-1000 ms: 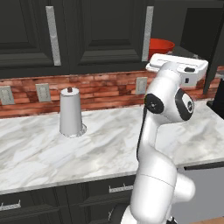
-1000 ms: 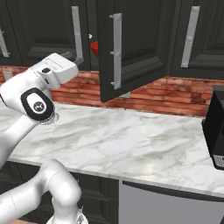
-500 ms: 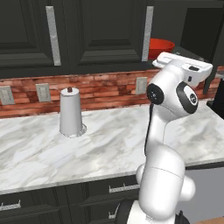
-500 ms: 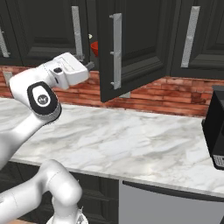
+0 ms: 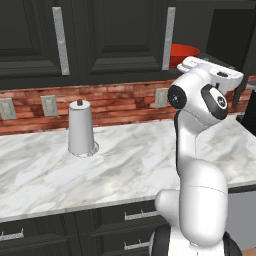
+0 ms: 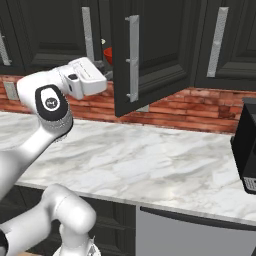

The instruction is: Move the bowls from the cabinet to the plates on the dining table.

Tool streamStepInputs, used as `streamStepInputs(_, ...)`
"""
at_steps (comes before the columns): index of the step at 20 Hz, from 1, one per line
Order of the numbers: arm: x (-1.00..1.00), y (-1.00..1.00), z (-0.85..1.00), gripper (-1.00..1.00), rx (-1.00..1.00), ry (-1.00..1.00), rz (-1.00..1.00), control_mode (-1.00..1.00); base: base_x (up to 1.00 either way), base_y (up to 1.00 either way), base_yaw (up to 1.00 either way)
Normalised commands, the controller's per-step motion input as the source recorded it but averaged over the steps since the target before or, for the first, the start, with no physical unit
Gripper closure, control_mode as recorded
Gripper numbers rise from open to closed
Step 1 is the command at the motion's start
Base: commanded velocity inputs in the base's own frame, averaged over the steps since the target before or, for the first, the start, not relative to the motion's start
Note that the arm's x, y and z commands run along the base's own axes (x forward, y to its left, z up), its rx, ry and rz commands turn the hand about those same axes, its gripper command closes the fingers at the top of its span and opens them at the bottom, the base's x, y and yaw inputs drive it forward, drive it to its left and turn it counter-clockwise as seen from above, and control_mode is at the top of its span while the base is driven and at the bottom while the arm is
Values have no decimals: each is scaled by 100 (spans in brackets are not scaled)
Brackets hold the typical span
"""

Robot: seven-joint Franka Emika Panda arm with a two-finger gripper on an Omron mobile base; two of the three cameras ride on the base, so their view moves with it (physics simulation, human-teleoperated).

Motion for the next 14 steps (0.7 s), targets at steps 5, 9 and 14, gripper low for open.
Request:
streamStepInputs(5,4,-7,0,-100,6,0,-6,-100,0,0,0)
streamStepInputs(9,0,-18,0,-100,6,1,-8,-100,0,0,0)
streamStepInputs(14,-1,-16,-1,-100,6,0,-9,-100,0,0,0)
